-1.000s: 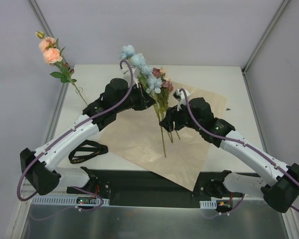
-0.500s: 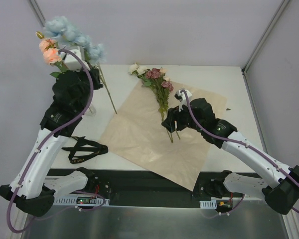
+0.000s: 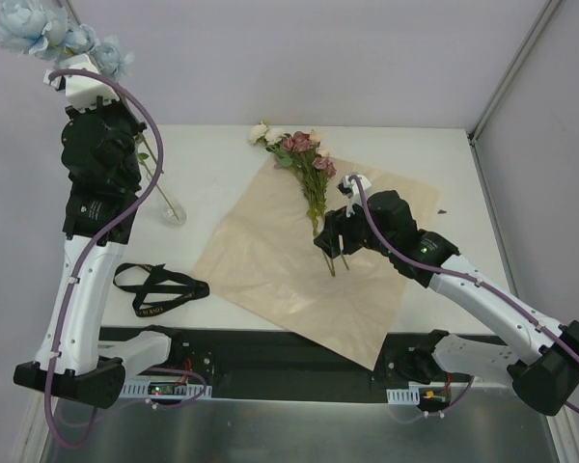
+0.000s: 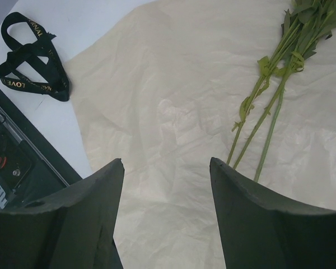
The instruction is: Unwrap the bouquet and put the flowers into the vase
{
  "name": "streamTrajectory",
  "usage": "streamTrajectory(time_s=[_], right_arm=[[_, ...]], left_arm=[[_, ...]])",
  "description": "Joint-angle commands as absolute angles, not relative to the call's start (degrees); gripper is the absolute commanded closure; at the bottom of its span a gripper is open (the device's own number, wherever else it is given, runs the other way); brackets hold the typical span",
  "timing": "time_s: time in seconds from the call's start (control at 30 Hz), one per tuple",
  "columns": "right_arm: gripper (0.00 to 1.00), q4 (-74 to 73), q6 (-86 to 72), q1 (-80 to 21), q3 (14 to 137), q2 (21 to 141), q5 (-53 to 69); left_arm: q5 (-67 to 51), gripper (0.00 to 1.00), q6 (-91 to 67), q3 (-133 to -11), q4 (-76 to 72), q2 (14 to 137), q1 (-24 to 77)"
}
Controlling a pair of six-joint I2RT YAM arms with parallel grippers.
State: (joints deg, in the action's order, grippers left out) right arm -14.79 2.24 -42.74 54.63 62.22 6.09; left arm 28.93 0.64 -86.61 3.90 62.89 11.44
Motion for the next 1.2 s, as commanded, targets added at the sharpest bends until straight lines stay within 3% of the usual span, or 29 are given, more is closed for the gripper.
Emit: streamTrajectory(time_s=[0.0, 1.07, 1.13, 1.17], right_arm=[[0.35, -15.2, 3.1, -42.5, 57.1, 61.7, 4.8], [0.35, -16.3, 2.4, -42.4, 58.4, 63.4, 5.8], [0.35, -16.3, 2.2, -42.5, 58.3, 63.5, 6.0], [0.35, -16.3, 2.1, -42.4, 58.2, 63.5, 6.1]], left_arm=[[31.4, 1.00, 6.3, -88.8, -4.5, 63.5, 10.4], [34.7, 1.00, 0.1, -73.2, -10.0, 64.9, 5.6], [35.4, 0.97, 0.1, -72.8, -9.9, 65.6, 5.6], [35.8, 0.91, 0.1, -72.4, -9.8, 65.7, 5.6]])
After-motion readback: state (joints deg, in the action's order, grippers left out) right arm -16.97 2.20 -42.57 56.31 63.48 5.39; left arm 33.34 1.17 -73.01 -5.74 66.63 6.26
